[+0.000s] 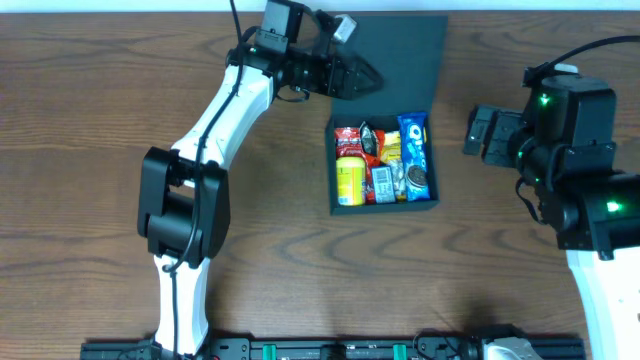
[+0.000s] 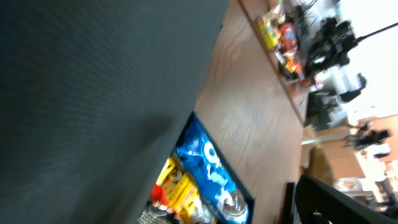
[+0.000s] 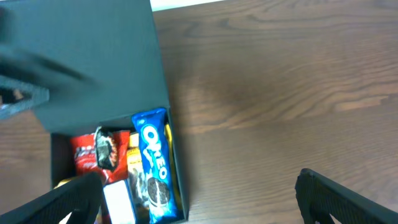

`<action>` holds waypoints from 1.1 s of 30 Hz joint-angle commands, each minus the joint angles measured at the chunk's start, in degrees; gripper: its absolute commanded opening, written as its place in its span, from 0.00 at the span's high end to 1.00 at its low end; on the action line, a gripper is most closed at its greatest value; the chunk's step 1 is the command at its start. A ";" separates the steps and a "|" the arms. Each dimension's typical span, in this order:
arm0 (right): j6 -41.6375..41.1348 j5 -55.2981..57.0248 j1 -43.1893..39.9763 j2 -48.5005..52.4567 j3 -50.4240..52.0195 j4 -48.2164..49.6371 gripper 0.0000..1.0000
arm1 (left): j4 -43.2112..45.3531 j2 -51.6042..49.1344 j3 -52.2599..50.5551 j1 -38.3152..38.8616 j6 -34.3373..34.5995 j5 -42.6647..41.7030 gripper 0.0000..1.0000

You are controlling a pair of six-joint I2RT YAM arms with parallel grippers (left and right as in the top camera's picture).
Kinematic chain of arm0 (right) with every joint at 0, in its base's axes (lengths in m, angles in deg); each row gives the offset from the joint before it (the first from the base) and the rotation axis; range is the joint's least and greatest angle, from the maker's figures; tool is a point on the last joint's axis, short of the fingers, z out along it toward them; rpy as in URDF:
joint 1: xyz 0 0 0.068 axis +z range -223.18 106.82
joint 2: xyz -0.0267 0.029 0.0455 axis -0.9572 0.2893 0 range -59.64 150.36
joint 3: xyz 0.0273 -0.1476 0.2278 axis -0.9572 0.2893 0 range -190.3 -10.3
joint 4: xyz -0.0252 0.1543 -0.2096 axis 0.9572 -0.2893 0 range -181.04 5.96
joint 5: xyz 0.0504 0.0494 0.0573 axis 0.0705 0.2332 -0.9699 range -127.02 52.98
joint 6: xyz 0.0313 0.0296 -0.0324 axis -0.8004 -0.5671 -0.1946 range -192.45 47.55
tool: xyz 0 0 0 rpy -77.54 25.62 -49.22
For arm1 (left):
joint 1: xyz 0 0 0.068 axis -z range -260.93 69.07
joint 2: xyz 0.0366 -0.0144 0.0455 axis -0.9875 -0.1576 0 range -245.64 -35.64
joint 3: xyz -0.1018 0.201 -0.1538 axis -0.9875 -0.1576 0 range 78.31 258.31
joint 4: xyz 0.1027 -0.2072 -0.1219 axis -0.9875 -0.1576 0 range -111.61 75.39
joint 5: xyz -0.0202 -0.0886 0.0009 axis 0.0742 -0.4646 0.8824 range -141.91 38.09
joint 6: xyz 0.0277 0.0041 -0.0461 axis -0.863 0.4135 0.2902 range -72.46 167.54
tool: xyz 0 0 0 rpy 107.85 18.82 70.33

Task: Pack container
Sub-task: 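Swing the lid forward and down over the box with the left gripper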

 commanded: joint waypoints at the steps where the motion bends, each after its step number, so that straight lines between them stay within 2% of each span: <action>1: 0.55 3.21 -0.55 -0.04 -0.07 0.02 0.01 | -4.57 5.29 1.33 2.64 -5.49 3.26 0.04; 6: 0.52 3.28 -0.59 -0.04 -0.07 0.20 0.01 | -9.68 8.87 1.33 4.37 -8.00 9.01 0.04; 13: 0.55 3.28 -0.57 -0.04 -0.07 0.15 0.01 | -14.16 10.12 1.31 4.83 -10.12 12.68 0.04; 22: 0.55 3.74 -0.59 -0.04 -0.07 0.50 0.01 | -20.15 10.91 1.31 5.22 -12.04 14.01 0.04; 33: 0.55 5.22 -0.98 -0.02 -0.07 0.63 0.01 | -25.99 17.99 1.31 9.70 -13.92 18.14 0.04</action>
